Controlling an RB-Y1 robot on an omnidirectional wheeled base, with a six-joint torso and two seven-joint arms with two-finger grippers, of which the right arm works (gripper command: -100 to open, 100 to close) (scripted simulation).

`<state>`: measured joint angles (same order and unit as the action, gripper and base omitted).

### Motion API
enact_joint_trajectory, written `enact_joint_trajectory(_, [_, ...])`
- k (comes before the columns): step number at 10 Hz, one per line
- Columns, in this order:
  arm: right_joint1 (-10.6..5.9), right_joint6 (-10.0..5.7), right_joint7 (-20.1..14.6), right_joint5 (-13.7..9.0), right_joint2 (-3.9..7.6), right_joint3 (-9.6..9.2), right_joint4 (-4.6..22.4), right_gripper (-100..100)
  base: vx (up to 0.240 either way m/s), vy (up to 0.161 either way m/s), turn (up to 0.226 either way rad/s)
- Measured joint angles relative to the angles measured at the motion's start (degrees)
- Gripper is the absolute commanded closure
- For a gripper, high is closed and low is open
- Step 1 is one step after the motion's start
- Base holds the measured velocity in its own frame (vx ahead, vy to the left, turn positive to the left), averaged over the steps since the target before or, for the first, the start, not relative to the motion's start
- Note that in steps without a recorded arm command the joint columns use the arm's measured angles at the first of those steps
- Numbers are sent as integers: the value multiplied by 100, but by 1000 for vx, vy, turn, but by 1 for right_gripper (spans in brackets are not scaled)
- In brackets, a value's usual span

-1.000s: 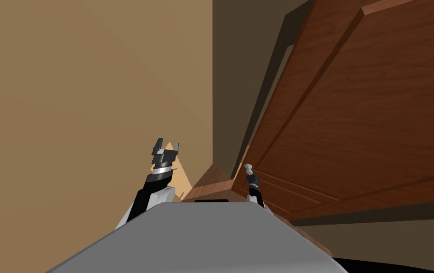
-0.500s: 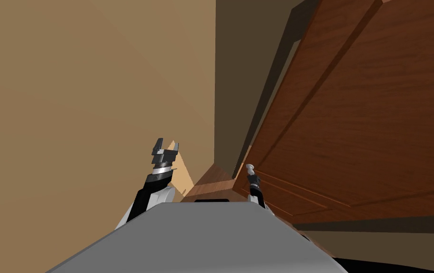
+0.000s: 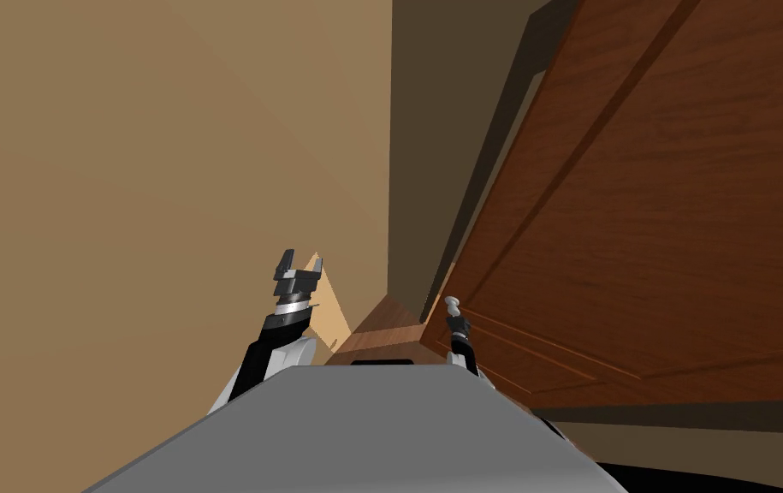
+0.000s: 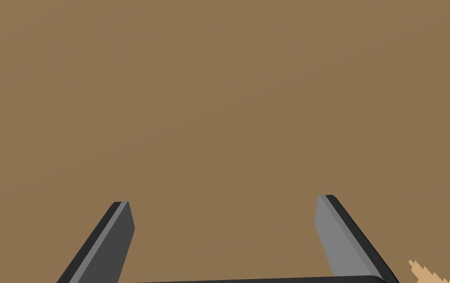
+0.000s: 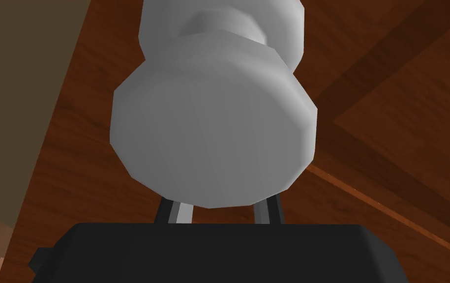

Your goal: Pull the door open

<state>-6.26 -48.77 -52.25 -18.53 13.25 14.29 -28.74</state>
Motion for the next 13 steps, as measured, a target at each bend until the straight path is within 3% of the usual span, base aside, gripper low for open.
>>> enact_joint_trajectory(2, [141,138,-37,-44,-41,20,-281,100,-24,-6,103])
enact_joint_trajectory(6, [-12,14,-677,-214,24,2,41,100,-31,-5,64])
enact_joint_trajectory(8, [67,95,-895,-284,-5,11,-121,100,-20,-4,59])
enact_joint_trajectory(10, [-1,63,-1180,-329,48,-9,21,100,-25,1,67])
enact_joint_trajectory(11, [162,203,-1291,-385,16,8,-297,100,-21,-4,31])
enact_joint_trajectory(12, [38,145,-1438,-399,55,-6,-76,100,-3,-3,15])
enact_joint_trajectory(13, [114,134,-1493,-404,28,-6,-170,100,2,-2,-15])
